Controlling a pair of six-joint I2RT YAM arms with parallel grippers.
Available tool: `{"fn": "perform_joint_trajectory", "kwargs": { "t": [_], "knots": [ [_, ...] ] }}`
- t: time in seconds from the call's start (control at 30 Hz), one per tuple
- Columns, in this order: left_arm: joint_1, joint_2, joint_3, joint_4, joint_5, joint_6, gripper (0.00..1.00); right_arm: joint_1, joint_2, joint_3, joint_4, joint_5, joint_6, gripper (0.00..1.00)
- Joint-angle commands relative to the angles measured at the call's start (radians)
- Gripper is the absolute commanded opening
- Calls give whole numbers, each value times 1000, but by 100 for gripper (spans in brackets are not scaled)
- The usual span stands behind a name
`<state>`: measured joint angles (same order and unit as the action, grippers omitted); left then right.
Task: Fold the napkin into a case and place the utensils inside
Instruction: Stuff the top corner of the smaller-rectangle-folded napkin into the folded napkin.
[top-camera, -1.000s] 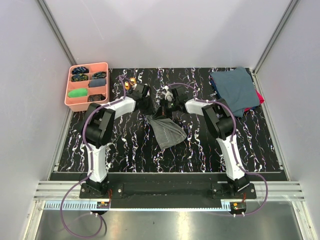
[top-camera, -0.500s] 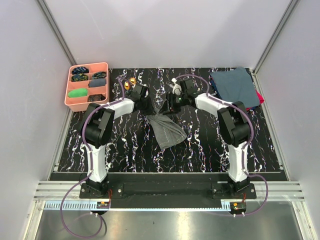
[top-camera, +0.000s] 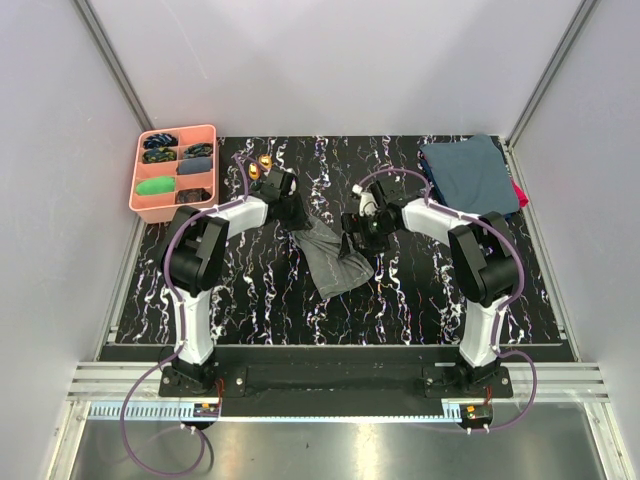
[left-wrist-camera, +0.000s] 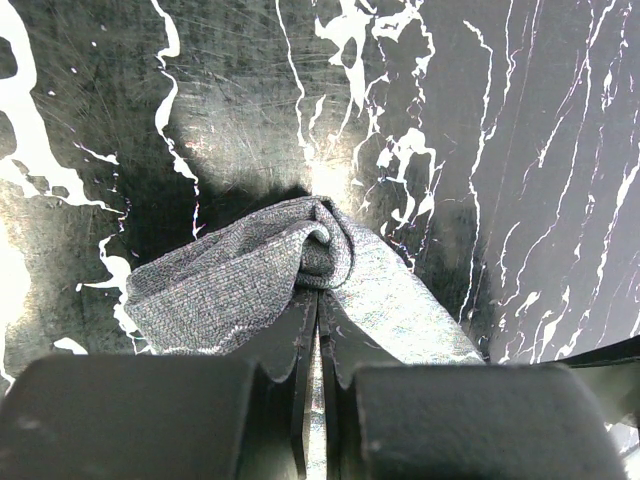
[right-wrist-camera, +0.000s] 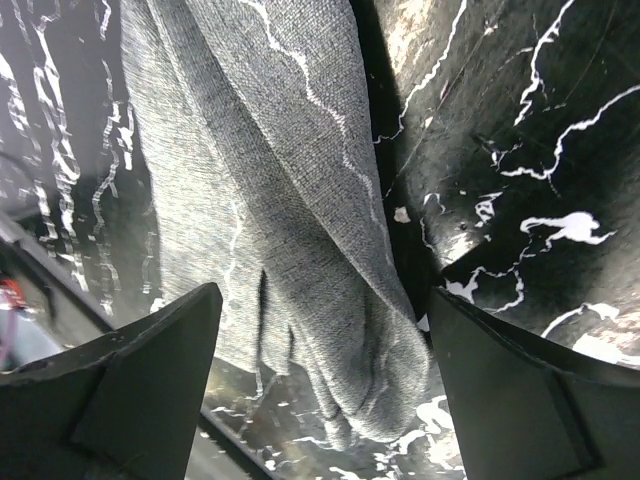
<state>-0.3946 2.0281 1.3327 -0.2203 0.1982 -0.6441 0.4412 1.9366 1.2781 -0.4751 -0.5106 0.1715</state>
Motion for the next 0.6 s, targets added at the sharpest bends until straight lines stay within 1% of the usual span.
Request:
{"fn": "perform_joint_trajectory", "kwargs": {
  "t": [0.0, 0.03, 0.13, 0.17, 0.27, 0.33, 0.43, 0.47, 0.53, 0.57],
  "knots": [
    [7, -34, -15, -19, 7, 27, 6, 16, -31, 13, -5, 56, -102, 94],
    [8, -35, -13, -21, 9, 29, 6, 25, -16, 20, -5, 55, -105, 93],
    [8, -39, 0, -31, 12, 31, 6, 47, 7, 18, -4, 61, -99, 85],
    [8, -40, 5, -31, 15, 31, 6, 50, 12, 18, 0, 64, -96, 76],
    [8, -46, 23, -36, 24, 27, 7, 56, -2, 4, 24, 79, -75, 59],
    [8, -63, 26, -37, 30, 21, 7, 56, -28, -3, 30, 95, -67, 54],
    [8, -115, 26, -39, 40, 12, 14, 56, -59, -8, 30, 101, -66, 43],
    [8, -135, 17, -39, 38, 9, 20, 56, -67, -10, 29, 96, -64, 33],
    [7, -204, 2, -36, 26, -3, 24, 56, -88, -10, 29, 87, -60, 24],
    [8, -232, -28, -31, 20, -11, 28, 57, -96, -8, 27, 84, -53, 21]
  ]
}}
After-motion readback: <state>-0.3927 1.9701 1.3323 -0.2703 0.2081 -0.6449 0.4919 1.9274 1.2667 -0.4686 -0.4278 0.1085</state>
